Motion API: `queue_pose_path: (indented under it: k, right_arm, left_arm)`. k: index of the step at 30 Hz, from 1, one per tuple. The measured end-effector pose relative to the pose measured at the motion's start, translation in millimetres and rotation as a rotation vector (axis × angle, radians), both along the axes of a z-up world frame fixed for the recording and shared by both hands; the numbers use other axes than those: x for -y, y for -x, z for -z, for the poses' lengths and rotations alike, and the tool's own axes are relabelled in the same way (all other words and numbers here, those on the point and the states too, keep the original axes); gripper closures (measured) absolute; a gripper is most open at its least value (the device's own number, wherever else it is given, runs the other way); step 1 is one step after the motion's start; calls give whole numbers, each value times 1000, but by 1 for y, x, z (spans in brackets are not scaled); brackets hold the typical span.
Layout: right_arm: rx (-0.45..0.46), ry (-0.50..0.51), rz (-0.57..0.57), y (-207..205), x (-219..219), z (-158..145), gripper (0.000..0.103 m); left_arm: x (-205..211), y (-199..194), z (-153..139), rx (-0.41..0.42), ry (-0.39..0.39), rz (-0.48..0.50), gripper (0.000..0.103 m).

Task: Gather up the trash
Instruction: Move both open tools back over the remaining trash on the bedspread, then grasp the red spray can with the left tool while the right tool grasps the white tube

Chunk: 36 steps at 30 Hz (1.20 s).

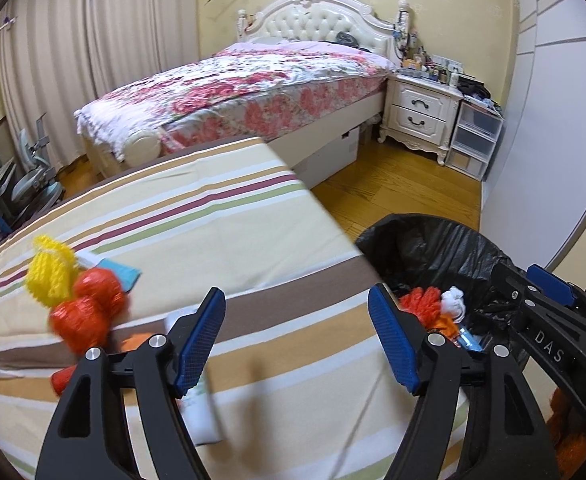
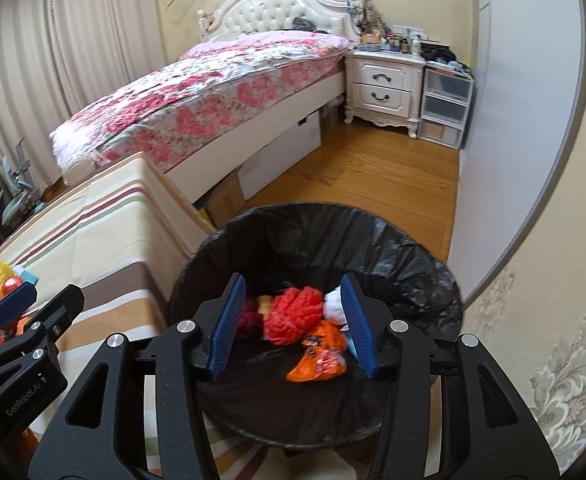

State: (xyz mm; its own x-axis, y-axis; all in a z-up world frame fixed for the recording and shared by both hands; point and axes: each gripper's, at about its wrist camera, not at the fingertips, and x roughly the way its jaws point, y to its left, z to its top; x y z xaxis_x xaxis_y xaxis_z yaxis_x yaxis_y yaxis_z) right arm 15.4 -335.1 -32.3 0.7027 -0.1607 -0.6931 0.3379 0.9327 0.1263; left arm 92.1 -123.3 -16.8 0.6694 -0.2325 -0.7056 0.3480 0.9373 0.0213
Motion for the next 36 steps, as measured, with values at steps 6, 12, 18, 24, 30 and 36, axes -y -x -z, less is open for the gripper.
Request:
queue_pose_path:
  k: [6, 12, 18, 24, 30, 36]
  right_arm:
    - [4, 0, -100, -5, -42, -5, 54]
    - [2, 11, -206, -9, -88, -10, 54]
    - [-12, 24, -305, -10, -131, -10, 54]
    - [-26, 40, -377, -10, -164, -9, 54]
    - [-43, 62, -419, -16, -186, -6, 54]
    - [-78, 85, -451, -25, -201, 2, 57]
  left_arm:
    - [-49, 9, -5, 4, 4, -79, 31]
    - [-100, 14, -3, 7, -10, -175, 31]
    - [-143, 16, 8, -24, -14, -262, 31]
    - [-165, 23, 11, -33, -13, -298, 31]
    - [-175, 26, 15, -41, -4, -302, 31]
    - [-177, 26, 13, -34, 2, -294, 31]
